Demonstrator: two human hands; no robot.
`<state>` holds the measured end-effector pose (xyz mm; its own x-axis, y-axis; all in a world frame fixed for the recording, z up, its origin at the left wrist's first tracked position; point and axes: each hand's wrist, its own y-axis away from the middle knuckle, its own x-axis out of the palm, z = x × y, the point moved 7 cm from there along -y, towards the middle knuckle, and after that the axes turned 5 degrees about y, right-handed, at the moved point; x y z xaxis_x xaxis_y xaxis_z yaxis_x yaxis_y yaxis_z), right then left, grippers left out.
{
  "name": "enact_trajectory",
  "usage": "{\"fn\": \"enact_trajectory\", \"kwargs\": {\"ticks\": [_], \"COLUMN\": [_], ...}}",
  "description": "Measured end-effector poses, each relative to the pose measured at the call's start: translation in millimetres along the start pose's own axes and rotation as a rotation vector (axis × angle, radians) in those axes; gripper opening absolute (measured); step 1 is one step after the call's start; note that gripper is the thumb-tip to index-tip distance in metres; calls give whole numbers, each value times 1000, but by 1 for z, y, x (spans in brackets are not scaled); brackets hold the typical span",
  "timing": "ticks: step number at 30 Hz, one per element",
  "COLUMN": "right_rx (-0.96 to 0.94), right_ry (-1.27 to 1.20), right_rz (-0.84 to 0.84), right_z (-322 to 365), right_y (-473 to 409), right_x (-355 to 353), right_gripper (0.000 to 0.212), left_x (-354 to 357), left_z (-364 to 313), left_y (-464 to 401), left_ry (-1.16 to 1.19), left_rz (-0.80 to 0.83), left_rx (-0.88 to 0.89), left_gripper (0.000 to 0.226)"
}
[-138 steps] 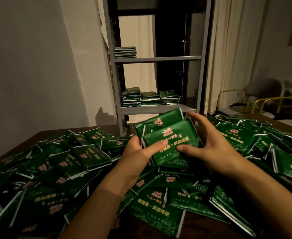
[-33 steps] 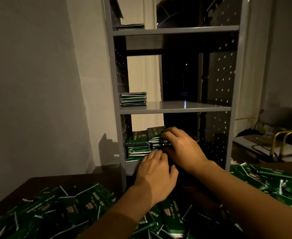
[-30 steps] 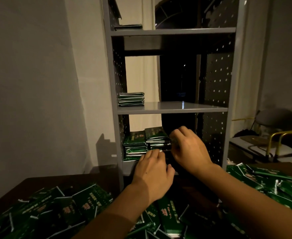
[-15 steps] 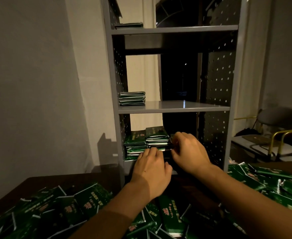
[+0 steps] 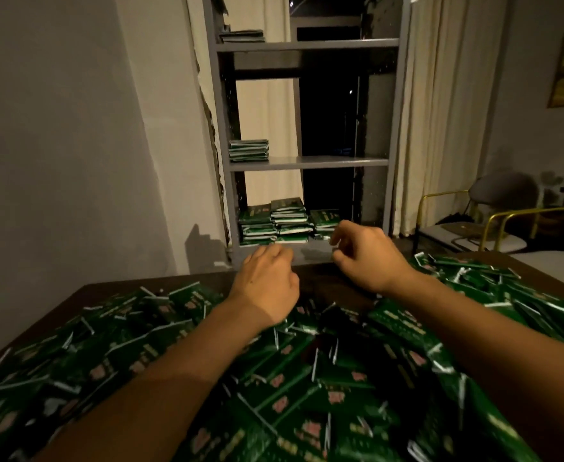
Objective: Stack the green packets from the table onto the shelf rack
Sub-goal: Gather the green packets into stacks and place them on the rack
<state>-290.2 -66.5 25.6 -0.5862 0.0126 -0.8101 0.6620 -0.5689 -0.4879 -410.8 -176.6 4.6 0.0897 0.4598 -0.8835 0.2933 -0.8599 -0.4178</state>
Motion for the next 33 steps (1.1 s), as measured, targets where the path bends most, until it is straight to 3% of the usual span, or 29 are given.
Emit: {"fn": "enact_trajectory", "kwargs": {"ticks": [8,13,18,23,26,29,33], "right_rx": [-31,-43,-11,-54,-55,-50,-127], "right_ry": [-68,2,97,262,275,263,376], "right_rz": [259,324,336,413,445,424,240], "right_z": [30,36,41,56,58,57,59], "right_y": [74,105,108,88,79,76,74], "right_x": [16,48,77,113,129,136,125], "right_gripper": [9,5,23,57,56,48,39], "left_x": [-16,2,15,25,34,42,37], "left_z": [-2,16,46,60,68,77,80], "left_y": [83,119,125,111,109,109,108], "left_ry": [78,76,26,70,116,144,185], "left_rz": [-59,-57,-55,-40,-51,-71,-127], "left_rx": [-28,-116,-253,-326,-335,-328,-289], "left_gripper": [34,38,32,26,20,20,15]}}
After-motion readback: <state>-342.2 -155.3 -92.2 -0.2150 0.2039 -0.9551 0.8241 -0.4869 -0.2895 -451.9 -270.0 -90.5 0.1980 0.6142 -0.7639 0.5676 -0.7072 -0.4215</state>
